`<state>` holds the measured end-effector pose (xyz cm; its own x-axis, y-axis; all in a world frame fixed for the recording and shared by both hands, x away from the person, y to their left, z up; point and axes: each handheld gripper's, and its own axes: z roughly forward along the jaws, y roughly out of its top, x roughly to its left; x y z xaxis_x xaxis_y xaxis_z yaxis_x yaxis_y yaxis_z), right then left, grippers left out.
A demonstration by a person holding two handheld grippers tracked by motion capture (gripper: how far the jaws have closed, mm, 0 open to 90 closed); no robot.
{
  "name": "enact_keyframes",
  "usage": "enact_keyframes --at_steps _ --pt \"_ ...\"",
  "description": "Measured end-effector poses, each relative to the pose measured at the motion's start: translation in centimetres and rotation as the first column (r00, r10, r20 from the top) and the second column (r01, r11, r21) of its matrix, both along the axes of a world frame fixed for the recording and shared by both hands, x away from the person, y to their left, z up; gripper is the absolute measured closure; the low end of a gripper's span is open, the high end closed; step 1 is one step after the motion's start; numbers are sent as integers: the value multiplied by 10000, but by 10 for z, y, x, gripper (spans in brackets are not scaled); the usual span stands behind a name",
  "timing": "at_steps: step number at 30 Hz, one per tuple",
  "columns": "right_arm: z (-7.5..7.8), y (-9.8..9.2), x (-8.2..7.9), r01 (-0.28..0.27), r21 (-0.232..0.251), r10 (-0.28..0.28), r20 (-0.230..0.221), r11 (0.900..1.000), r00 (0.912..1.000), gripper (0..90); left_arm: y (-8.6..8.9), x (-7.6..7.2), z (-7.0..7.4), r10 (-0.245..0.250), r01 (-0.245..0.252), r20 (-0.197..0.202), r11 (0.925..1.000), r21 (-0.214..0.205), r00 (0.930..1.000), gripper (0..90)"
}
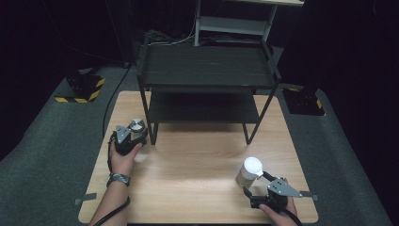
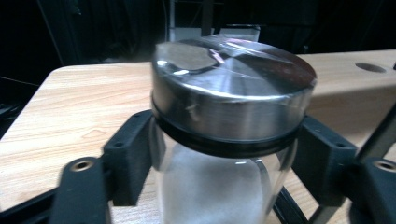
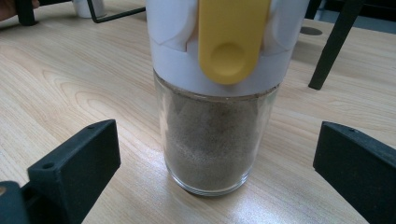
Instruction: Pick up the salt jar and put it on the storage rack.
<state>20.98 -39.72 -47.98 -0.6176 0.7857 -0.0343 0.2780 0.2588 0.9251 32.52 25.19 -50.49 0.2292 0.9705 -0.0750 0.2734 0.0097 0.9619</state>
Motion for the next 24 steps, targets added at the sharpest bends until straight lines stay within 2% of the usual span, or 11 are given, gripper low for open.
enact_keyframes --at_steps 5,9,18,24 --pt "0 0 0 8 37 -8 -24 10000 10000 2 -3 -1 0 91 -91 34 9999 43 10000 301" --pt "0 0 0 9 36 -9 -13 10000 10000 2 -4 -5 -2 196 -195 124 9998 -90 9997 305" --pt "0 -1 1 -46 29 46 -8 10000 10000 2 -4 -27 2 339 -337 337 9994 -68 9989 307" --pt "0 -2 1 -52 79 53 -10 10000 10000 2 -11 -47 11 344 -348 407 9994 90 9986 307"
